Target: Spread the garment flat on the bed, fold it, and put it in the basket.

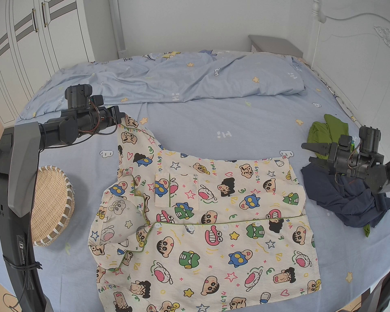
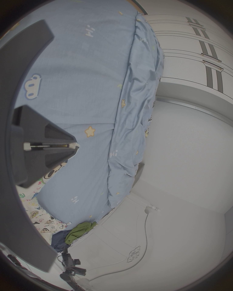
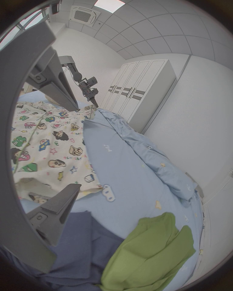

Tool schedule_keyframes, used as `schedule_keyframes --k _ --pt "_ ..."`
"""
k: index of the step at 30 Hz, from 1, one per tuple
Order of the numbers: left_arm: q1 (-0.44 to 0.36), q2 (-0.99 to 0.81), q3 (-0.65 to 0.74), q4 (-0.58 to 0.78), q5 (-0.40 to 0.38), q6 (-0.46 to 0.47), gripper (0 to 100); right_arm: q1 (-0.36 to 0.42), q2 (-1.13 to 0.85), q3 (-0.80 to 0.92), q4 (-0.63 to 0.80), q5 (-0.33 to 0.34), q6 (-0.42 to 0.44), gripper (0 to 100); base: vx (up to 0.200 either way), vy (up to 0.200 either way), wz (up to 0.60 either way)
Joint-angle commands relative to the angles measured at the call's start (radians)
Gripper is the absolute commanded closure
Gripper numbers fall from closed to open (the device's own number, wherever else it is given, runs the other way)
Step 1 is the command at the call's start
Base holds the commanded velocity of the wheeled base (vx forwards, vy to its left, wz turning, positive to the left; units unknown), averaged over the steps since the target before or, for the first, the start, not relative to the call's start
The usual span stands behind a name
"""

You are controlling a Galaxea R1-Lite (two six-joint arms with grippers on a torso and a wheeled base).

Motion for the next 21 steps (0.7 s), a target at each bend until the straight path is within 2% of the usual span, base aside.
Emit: schedule_keyframes --k 1,3,12,13,17,19,21 --pt "-0.002 0.0 0.0 0.0 0.0 0.0 100 0.012 0.163 -0.24 0.141 -0.004 0.002 0 0.0 0.0 0.0" --pt "-0.002 0.0 0.0 0.0 0.0 0.0 100 0.029 0.234 -0.332 0.176 -0.008 -0.014 0 0.0 0.0 0.0" --pt "-0.005 0.001 0.0 0.0 0.001 0.0 100 0.052 0.352 -0.492 0.271 -0.05 -0.021 0 0.0 0.0 0.0" --pt "-0.005 0.001 0.0 0.0 0.001 0.0 100 0.057 0.358 -0.503 0.277 -0.068 -0.026 0 0.0 0.0 0.0" --pt "-0.007 0.003 0.0 0.0 0.018 0.0 100 0.12 0.372 -0.533 0.316 -0.249 -0.112 0 0.0 0.0 0.0" --pt "-0.007 0.003 0.0 0.0 0.027 0.0 100 0.136 0.364 -0.541 0.325 -0.275 -0.121 0 0.0 0.0 0.0" --pt "-0.005 0.003 0.0 0.0 0.029 0.0 100 0.146 0.353 -0.541 0.325 -0.268 -0.121 0 0.0 0.0 0.0"
